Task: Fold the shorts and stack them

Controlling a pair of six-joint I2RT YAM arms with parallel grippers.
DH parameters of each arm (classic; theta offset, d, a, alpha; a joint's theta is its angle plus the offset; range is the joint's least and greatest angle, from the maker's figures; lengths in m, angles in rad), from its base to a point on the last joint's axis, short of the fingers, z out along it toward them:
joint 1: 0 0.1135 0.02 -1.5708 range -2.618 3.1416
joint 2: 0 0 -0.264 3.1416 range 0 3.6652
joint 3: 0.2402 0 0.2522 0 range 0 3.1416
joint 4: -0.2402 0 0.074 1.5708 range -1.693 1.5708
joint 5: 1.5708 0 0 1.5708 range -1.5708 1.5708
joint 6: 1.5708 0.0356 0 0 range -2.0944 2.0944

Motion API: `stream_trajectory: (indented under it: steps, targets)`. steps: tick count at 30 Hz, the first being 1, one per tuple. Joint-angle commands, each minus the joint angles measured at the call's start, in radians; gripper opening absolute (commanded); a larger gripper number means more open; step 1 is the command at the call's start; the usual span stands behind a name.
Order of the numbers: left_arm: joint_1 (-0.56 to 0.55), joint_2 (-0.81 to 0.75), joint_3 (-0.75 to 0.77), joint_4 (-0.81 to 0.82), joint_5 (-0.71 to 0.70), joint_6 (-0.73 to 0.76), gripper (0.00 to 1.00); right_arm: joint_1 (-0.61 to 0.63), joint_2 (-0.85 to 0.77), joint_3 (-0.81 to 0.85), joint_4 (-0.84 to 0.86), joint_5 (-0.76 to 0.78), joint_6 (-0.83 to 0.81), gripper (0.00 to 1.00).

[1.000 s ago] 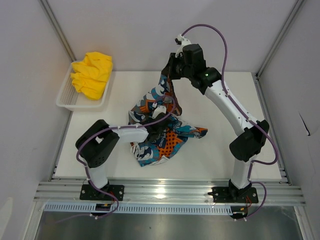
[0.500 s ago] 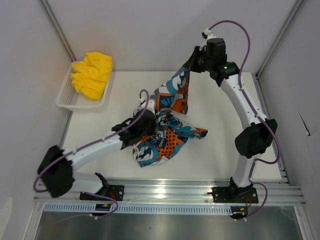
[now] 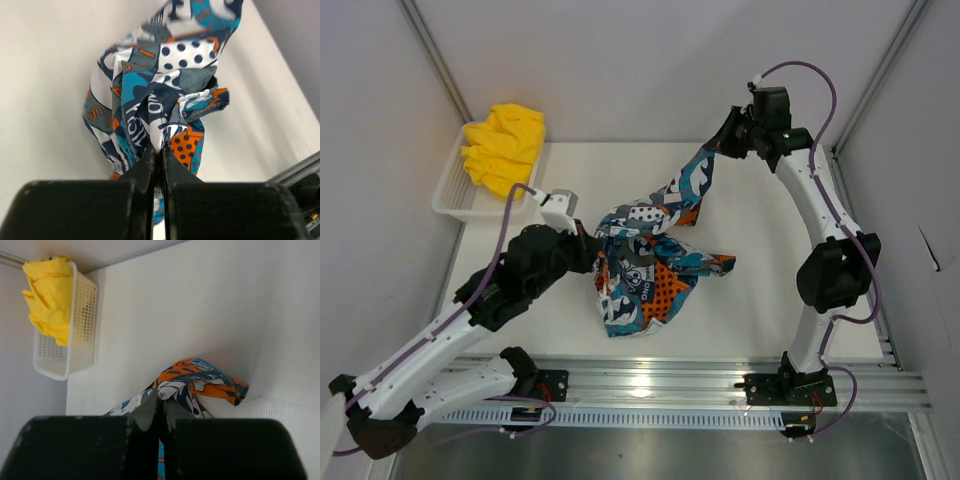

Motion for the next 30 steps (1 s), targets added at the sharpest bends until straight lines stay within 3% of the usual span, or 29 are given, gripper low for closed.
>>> stream_trajectory:
  steps: [1, 7, 12, 18, 21, 30]
  targets:
    - [0.005, -0.098, 0.118, -0.065, -0.065, 0.015, 0.00, 0.022, 0.021, -0.003, -0.015, -0.042, 0.033, 0.00]
    - [0.007, -0.098, 0.259, -0.140, -0.169, 0.078, 0.00, 0.052, 0.078, -0.031, -0.045, -0.047, 0.036, 0.03]
    - [0.008, -0.084, 0.351, -0.172, -0.241, 0.123, 0.00, 0.050, 0.018, -0.189, 0.041, -0.072, 0.044, 0.15]
    - [0.013, -0.078, 0.423, -0.186, -0.273, 0.184, 0.00, 0.053, -0.068, -0.357, 0.140, -0.147, 0.030, 0.18]
    - [0.013, -0.076, 0.424, -0.183, -0.272, 0.204, 0.00, 0.052, -0.132, -0.467, 0.207, -0.165, 0.013, 0.33]
    - [0.013, -0.047, 0.459, -0.200, -0.254, 0.224, 0.00, 0.042, -0.269, -0.846, 0.587, -0.364, -0.002, 0.58]
